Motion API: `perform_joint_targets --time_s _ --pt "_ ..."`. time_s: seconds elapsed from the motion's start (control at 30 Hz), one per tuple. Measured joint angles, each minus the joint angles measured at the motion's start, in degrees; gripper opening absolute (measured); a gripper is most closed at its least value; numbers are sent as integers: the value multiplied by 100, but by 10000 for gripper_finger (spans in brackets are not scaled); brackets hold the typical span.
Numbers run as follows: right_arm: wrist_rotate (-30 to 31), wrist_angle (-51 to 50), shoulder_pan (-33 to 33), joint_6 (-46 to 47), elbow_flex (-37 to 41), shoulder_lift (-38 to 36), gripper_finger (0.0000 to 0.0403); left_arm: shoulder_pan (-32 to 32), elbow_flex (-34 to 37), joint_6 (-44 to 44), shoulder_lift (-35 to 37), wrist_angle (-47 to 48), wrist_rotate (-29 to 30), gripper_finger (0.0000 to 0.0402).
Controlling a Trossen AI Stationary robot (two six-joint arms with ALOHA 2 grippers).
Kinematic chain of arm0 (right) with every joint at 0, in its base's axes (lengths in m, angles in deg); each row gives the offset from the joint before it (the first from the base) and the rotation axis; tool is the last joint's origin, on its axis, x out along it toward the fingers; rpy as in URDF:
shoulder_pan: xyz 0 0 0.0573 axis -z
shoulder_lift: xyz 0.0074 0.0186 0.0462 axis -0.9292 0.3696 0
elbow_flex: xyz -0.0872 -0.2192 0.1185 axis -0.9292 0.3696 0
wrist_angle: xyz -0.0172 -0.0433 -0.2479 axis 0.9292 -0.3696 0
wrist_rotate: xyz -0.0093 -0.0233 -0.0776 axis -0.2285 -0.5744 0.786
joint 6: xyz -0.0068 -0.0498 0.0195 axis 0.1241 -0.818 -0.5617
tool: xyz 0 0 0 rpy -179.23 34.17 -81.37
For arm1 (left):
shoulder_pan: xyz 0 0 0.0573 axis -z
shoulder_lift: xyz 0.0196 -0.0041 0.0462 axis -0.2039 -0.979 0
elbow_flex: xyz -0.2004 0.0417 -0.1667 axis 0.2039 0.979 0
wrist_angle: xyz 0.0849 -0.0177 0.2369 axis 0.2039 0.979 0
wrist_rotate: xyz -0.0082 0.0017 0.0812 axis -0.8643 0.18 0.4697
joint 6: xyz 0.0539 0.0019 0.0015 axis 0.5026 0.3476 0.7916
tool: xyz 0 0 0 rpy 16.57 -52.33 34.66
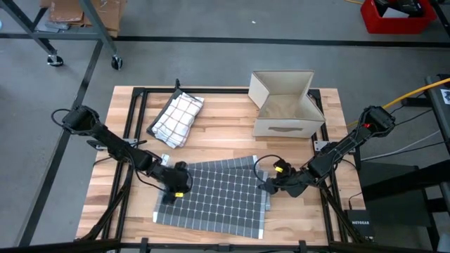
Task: Fold towel
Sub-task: Fold the gray white kitchen towel
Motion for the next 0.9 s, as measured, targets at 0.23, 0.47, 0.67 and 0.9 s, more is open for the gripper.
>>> perform_joint_targets --time_s 0.23,0.47,0.67,0.9 --pt "-16 -473 0 250 0 0 367 0 0 -520 0 -748 -3 35" --pt "-5 -521 0 439 0 71 361 0 0 -671 0 -779 -2 35" --pt "-19 -132 0 631 0 610 316 0 0 -671 0 -776 -1 35" --pt "-7 566 0 712 0 1055 263 0 0 -675 0 -774 -1 35"
